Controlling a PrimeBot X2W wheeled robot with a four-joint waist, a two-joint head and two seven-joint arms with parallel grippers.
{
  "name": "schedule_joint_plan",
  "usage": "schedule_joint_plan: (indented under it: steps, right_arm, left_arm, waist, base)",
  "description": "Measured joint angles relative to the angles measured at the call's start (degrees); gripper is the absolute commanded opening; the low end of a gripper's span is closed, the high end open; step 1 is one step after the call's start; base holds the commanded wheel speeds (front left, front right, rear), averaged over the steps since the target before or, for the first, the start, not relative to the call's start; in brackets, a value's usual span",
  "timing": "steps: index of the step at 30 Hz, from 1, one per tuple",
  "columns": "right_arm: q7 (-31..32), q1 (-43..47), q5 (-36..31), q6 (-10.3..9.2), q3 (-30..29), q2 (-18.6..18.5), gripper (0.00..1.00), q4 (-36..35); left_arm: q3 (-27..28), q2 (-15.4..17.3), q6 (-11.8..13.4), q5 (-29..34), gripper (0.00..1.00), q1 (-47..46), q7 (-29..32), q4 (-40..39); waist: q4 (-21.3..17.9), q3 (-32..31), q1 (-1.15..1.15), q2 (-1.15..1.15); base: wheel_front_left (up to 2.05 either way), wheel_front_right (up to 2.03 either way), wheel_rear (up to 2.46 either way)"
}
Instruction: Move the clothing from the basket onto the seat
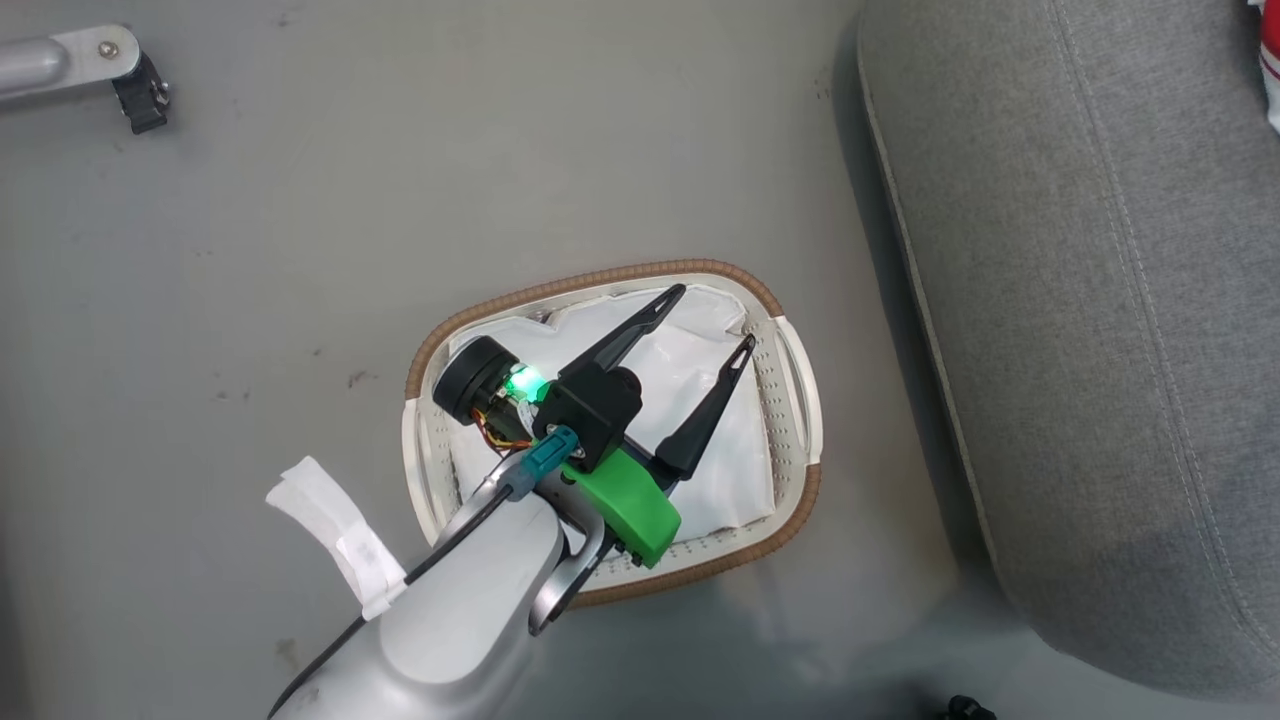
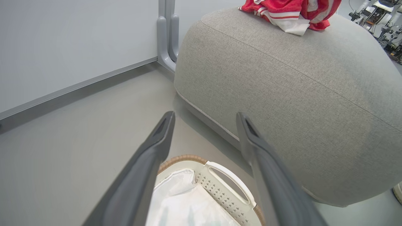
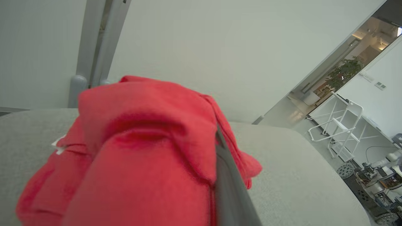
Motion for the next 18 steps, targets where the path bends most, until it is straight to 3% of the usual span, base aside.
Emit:
schedule_joint_plan:
  steps: [3, 5, 6, 7, 8, 9, 18]
  right_arm:
    - [-0.5, 2.4, -1.1, 0.00, -0.1, 2.5, 0.00, 1.4]
    - [-0.7, 3.6, -1.5, 0.01, -0.1, 3.6, 0.21, 1.5]
    - [-0.8, 4.3, -1.5, 0.00, -0.1, 4.1, 0.36, 0.6]
    - [-0.8, 5.0, -1.5, 0.00, -0.1, 4.6, 0.43, -0.4]
    - [-0.8, 6.0, -1.1, 0.00, 0.3, 5.3, 0.86, -1.8]
    - [-0.8, 7.4, -0.7, 0.00, 0.4, 6.2, 1.00, -3.2]
    - [-0.8, 20.0, 0.4, 0.00, 1.9, 14.3, 1.00, -11.5]
  left_arm:
    - [0.1, 0.7, 0.2, 0.0, 1.00, -0.1, 0.0, 0.0]
    - [0.0, 0.8, 0.2, -0.1, 1.00, -0.2, 0.3, 0.0]
    - [-0.1, 0.8, 0.2, -0.1, 1.00, -0.2, 0.4, 0.1]
    - [-0.1, 0.8, 0.2, -0.2, 1.00, -0.3, 0.4, 0.1]
    - [-0.1, 0.8, 0.2, -0.3, 1.00, -0.3, 0.4, 0.1]
    - [-0.2, 0.8, 0.2, -0.5, 1.00, -0.3, 0.4, 0.1]
    - [0.1, 1.0, 0.2, -2.6, 1.00, 0.4, 0.4, 1.2]
  waist:
    - [-0.2, 0.9, 0.00, 0.00]
    - [-0.7, 1.0, 0.00, 0.00]
    - [-1.0, 0.9, 0.00, 0.00]
    - [-1.2, 0.7, 0.00, 0.00]
    - [-1.5, 0.5, 0.00, 0.00]
    - [-1.7, 0.2, 0.00, 0.00]
    - [-3.5, -3.7, -0.01, 0.00]
  base:
    - [0.00, 0.00, 0.00]
    - [0.00, 0.00, 0.00]
    - [0.00, 0.00, 0.00]
    - [0.00, 0.00, 0.00]
    - [0.00, 0.00, 0.00]
    - [0.00, 0.00, 0.00]
    - [0.00, 0.00, 0.00]
